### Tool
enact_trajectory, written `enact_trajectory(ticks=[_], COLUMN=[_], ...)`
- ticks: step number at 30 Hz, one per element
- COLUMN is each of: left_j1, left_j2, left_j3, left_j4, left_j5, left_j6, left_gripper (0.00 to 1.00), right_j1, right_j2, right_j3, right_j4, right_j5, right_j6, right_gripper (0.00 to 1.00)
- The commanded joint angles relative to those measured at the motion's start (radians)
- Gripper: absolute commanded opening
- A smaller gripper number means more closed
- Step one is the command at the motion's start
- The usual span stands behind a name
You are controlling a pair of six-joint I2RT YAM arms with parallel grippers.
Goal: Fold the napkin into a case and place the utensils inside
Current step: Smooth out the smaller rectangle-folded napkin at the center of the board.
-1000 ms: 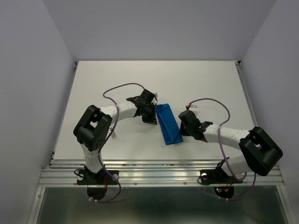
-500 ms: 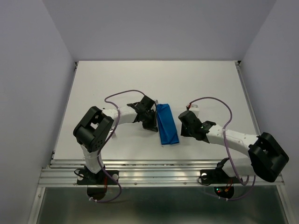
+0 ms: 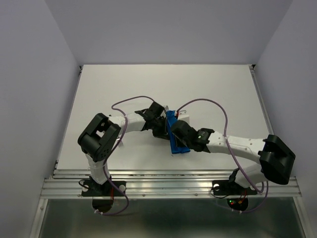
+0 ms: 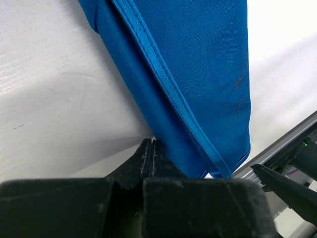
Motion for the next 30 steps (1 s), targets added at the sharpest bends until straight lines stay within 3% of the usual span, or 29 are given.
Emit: enact_trajectory(ticks=[1,25,27,30], left_j1=[-0.002,0.006,0.006,0.006], left_j2=[-0.045,-0.052,-0.054,-0.054], left_j3=[-0.009,-0.028,-0.028,-0.029], left_j4=[0.016,0.018,0.016,0.016], left_j5=[0.014,0.022,0.021,0.021], left_j6=[-0.006,-0.003,-0.003,-0.001], left_gripper=[0.0,0.0,0.0,0.0], right_j1=[0.03,0.03,0.03,0.03], right_j2=[0.048,0.224,0.224,0.215], right_j3=[0.035,-0.049,-0.055,-0.06], right_j4=[-0.005,0.105,0.11,0.114], right_j5=[0.046,0.043,0.046,0.055], right_j6=[-0.029,-0.027,-0.021,-0.017], right_gripper=[0.39,0.4,0.38,0.27])
